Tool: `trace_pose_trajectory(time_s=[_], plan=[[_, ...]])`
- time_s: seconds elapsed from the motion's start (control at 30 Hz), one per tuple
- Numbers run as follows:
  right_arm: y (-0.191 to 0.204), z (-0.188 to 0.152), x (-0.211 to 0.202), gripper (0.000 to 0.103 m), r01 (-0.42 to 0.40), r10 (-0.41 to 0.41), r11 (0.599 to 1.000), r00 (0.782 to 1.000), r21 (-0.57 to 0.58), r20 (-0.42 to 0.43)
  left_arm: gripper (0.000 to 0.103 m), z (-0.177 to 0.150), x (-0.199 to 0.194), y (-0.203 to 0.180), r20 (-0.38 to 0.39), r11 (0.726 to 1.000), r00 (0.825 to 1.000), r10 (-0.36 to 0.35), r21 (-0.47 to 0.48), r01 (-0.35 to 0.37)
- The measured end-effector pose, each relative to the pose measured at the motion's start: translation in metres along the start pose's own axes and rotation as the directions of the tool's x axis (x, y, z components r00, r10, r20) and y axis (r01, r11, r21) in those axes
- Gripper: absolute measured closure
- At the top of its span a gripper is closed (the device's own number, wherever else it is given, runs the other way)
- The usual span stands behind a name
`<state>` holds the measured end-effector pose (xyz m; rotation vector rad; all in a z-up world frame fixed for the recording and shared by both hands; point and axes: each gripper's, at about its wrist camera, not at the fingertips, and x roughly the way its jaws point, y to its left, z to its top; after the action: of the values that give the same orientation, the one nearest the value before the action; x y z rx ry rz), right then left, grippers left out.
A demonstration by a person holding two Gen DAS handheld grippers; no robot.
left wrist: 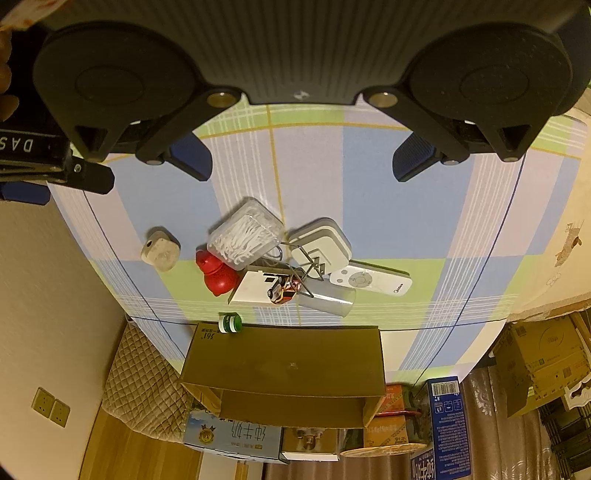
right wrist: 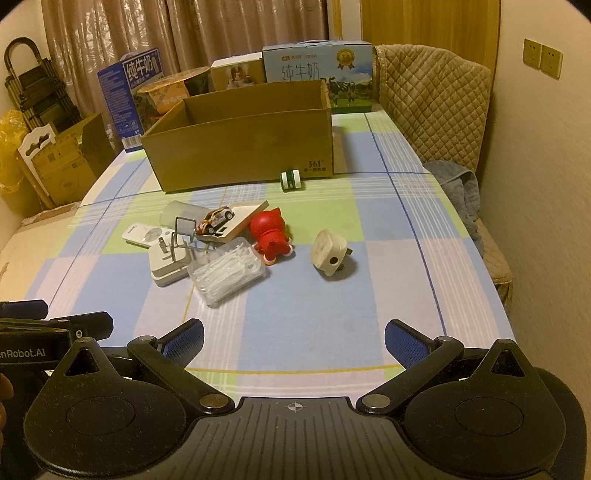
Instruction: Organize rigid objects
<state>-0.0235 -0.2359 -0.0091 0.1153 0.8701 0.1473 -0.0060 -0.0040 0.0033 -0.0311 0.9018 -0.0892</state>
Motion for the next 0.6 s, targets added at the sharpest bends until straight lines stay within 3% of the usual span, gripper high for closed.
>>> trace_pose_trajectory(time_s=[0.6], plan=[[-0.0004, 0.0017, 0.0003, 0.002, 0.005, -0.005, 1.000, 1.000, 0.001, -0.004, 0.001, 0.0029, -0.0024, -0.0016, 0.002, 1.000, 1.000, -0.004, -0.002, 0.004]])
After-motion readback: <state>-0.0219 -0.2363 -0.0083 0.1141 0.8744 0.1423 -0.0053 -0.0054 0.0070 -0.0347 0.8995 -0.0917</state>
